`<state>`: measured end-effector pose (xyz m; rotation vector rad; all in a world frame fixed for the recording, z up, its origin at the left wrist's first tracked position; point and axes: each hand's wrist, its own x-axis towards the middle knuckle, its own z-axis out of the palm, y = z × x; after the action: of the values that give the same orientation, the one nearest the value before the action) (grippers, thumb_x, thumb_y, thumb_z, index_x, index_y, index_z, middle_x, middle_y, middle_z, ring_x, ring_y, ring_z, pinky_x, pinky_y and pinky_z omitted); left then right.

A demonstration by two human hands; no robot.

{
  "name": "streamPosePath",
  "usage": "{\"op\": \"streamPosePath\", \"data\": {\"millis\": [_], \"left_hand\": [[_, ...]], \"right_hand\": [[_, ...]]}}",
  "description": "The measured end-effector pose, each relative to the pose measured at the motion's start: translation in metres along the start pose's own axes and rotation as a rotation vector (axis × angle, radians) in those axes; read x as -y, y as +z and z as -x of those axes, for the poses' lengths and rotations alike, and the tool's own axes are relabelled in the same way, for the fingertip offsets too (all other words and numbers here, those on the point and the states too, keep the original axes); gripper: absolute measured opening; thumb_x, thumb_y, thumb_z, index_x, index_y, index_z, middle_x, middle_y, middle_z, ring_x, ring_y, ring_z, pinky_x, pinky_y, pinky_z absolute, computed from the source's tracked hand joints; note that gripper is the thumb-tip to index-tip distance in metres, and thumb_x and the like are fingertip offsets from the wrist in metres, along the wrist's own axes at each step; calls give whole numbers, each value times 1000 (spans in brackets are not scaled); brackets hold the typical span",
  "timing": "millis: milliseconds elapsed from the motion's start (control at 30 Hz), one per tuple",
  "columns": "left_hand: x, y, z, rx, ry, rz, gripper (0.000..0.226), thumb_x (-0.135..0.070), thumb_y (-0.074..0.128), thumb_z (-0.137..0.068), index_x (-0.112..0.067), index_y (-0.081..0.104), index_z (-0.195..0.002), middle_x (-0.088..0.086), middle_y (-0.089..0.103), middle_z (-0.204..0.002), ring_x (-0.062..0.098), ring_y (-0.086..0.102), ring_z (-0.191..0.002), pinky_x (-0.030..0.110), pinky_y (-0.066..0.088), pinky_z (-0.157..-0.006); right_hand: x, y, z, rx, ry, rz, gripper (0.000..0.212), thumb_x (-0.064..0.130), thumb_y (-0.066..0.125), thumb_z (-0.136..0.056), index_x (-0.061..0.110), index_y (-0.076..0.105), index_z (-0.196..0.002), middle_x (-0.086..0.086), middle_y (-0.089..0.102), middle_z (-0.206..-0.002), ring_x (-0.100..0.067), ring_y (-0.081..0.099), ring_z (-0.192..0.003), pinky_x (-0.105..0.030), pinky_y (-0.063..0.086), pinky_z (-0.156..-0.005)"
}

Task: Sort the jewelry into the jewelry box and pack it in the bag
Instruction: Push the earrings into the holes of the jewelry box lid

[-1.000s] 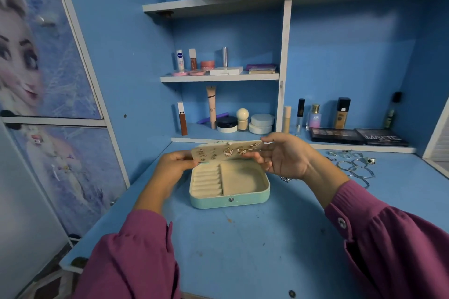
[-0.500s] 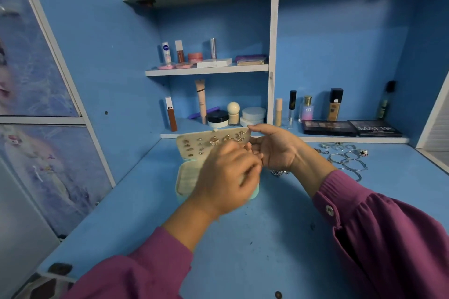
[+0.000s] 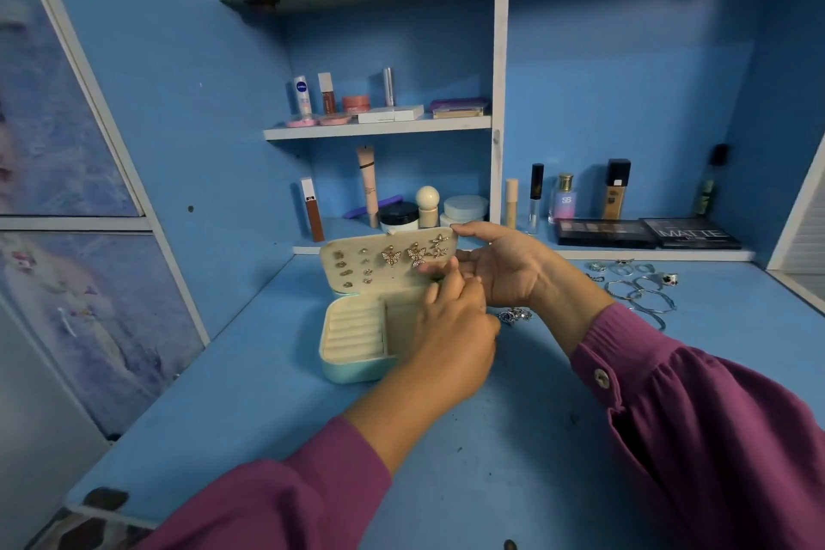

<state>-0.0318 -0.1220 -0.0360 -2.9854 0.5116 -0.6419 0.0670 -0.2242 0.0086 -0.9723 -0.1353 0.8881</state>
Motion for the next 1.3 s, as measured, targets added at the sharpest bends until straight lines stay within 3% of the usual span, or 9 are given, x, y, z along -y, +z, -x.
{"op": "streamPosePath", "data": {"millis": [100,233,333,500,633,767,867,1033,1300], "left_hand": [[-5,0,1,-30,-3,-52,11,-18,70,-75,-9,72,-80,14,56,-108,47,32,-133,49,38,-94],[-2,3,2,-179,13,59,6,-23,71,-58,-19,66,-58,2,59,-83,36,58,-105,40,51,-79],[6,-3,7,-324,32,200,15,-30,51,-68,-24,61,-60,-4,59,-80,21,49,-91,30,46,-74],[20,-28,8,-424,-12,375,17,-30,49,-75,-19,62,-72,-3,57,-80,20,46,-83,27,35,-73],[42,-57,-1,-483,-186,591,7,-18,61,-79,-14,65,-75,-5,62,-77,14,46,-81,26,37,-72],[74,-78,-20,-340,-475,772,12,-11,65,-82,-15,64,-71,-4,61,-72,9,51,-64,24,41,-64],[88,-77,-34,-123,-610,758,11,-8,66,-79,2,67,-74,5,59,-72,18,50,-64,26,40,-64],[82,-67,-44,137,-630,729,18,-5,72,-76,6,72,-90,18,71,-93,22,57,-75,27,44,-69],[80,-49,-45,200,-658,612,23,-6,73,-73,2,70,-94,18,70,-98,28,65,-94,38,53,-83]], "right_hand": [[0,-1,1,25,3,25,83,14,91,-41,-1,55,-114,-25,66,-113,-18,56,-90,-41,47,-93],[-1,-2,2,0,-14,26,81,13,89,-40,-3,55,-112,-24,66,-110,-16,54,-78,-26,37,-102],[-5,-3,1,-10,-27,81,71,17,88,-42,2,57,-105,-15,63,-103,-18,47,-74,-25,40,-75],[-13,-4,6,72,-59,155,44,13,89,-35,5,66,-72,-7,58,-69,-17,41,-62,-24,32,-59],[-20,-5,11,126,-48,135,50,4,85,-39,8,65,-84,-9,65,-70,-10,48,-49,-15,31,-40],[-22,-9,10,12,-29,158,34,-1,59,-67,13,58,-98,-1,58,-62,-5,42,-43,-13,25,-43],[-22,-12,11,31,-24,188,35,-5,53,-71,13,59,-100,3,46,-58,-4,36,-41,-13,21,-42],[-23,-12,13,30,-24,251,40,-11,49,-74,12,58,-106,4,45,-56,-2,34,-40,-13,20,-40],[-23,-10,16,15,-26,287,43,-11,52,-71,12,58,-106,3,44,-55,-3,35,-41,-13,22,-41]]}}
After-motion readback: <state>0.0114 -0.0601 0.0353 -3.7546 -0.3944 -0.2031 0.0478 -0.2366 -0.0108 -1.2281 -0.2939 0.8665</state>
